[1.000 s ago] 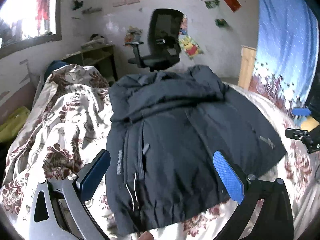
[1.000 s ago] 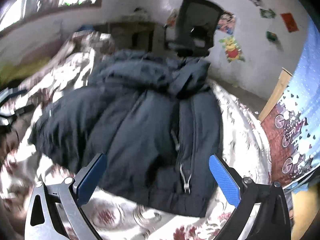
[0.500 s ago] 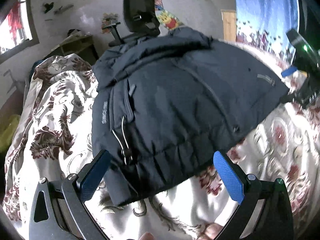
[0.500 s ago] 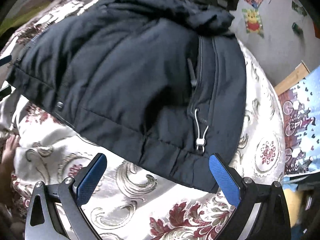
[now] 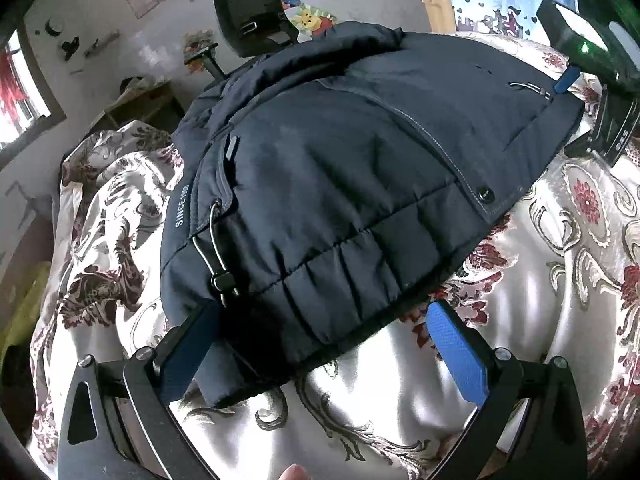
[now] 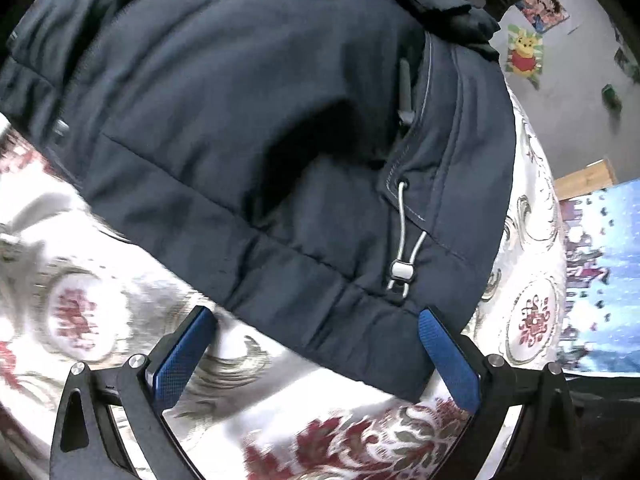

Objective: Fold large clothes

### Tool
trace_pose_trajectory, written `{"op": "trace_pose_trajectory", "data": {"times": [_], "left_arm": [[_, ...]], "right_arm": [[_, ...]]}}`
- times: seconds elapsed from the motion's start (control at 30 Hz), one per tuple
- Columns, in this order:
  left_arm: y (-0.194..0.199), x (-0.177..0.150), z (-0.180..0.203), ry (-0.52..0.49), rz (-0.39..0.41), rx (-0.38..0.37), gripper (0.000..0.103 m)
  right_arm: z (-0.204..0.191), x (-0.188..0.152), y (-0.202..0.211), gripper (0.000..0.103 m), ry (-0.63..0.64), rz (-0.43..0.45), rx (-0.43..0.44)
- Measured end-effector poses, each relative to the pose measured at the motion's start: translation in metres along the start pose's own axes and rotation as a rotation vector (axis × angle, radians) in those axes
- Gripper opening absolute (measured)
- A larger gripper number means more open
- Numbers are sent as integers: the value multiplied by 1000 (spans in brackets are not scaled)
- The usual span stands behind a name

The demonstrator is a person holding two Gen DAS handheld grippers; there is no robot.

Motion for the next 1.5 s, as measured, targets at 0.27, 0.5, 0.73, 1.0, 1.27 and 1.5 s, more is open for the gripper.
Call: {"op": "trace_pose_trajectory", "data": {"times": [0.27, 0.5, 0.73, 1.0, 1.27, 1.5], "left_arm": [[1, 1, -1, 10, 3, -20, 101], [3, -1, 4, -14, 18, -14, 101], [-1, -5, 7, -67, 42, 92, 101], [-15, 1, -4, -60, 16, 153, 101], [-14, -13, 16, -149, 11, 99, 101], [-26, -15, 15, -162, -4, 175, 101]], "right_arm": [[11, 5, 4, 103, -97, 71, -29], [43, 39, 67, 103, -205, 252, 6], [68, 77, 82, 102, -291, 315, 105], [66, 80, 77, 103, -278, 297, 210], [-10, 30, 25, 103, 100, 76, 124], [-3, 35, -6, 102, 34, 54, -32]]}}
Point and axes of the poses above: each gripper's, at about its wrist camera, not at the fingertips, and y roughly against the way its jaws point, z to its right, x to its top, the point moved 9 cm from there along -y, roughly the way its jaws point, and after that the axes turned 6 degrees about y, right-handed, at the moved point
